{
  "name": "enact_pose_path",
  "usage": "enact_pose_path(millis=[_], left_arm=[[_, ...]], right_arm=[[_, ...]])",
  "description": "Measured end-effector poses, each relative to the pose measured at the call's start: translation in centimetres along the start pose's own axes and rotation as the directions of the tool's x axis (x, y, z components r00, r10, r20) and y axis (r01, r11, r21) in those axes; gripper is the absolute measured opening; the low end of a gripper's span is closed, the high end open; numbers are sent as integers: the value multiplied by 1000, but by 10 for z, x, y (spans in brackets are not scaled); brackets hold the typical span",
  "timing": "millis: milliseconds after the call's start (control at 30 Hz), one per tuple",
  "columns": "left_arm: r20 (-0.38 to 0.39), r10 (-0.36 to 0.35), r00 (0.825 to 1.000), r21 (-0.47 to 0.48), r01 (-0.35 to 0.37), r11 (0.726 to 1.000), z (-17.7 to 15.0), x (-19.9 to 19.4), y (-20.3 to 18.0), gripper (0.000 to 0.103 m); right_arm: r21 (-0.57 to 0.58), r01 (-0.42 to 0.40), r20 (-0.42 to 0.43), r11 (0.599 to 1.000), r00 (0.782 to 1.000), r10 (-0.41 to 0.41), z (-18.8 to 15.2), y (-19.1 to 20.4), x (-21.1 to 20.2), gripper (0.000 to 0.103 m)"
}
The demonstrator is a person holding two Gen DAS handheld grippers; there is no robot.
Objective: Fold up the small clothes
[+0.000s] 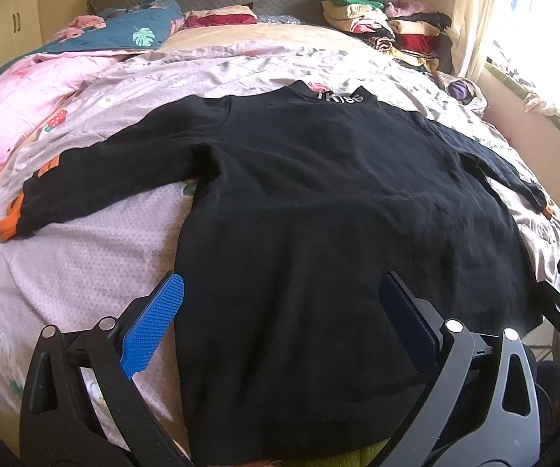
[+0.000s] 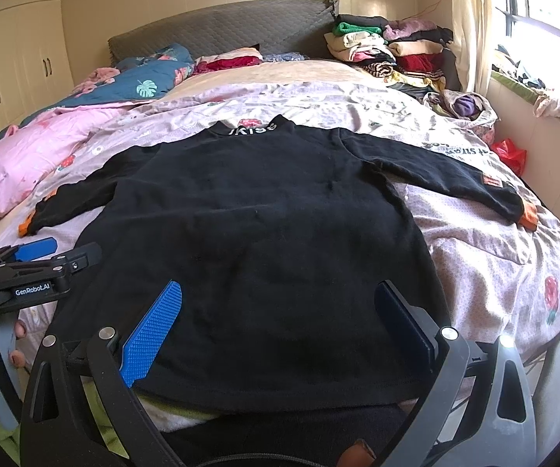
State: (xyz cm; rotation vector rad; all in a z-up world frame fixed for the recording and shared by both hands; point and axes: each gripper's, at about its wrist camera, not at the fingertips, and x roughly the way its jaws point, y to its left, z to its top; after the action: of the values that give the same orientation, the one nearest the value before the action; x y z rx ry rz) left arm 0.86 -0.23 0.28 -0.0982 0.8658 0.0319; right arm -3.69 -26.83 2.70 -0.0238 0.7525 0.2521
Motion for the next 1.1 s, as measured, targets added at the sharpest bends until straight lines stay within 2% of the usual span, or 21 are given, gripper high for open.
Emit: enact_pose_path(millis=[133,500,767,933,1100], left_arm=[[10,-12,1000,-13,12,1000,14,4,1,94],[54,-10,999,-52,13,999,59,18,4,94],[39,-14,999,-68,16,998,78,33,1,94],[28,-22,999,-85,24,996,95,47,-3,94],[36,-31,999,-81,34,996,112,53,-13,94]], right_arm=[[6,24,6,1000,1000,-24,13,-1,6,99],[34,26,-10,999,1000,-25,47,-8,31,99],[49,36,-12,998,999,-36,72,-21,48,99],[107,28,-15,994,1000,-27,93,-38,60,99],[144,52,-6,988,999,-52,116,-55,68,99]])
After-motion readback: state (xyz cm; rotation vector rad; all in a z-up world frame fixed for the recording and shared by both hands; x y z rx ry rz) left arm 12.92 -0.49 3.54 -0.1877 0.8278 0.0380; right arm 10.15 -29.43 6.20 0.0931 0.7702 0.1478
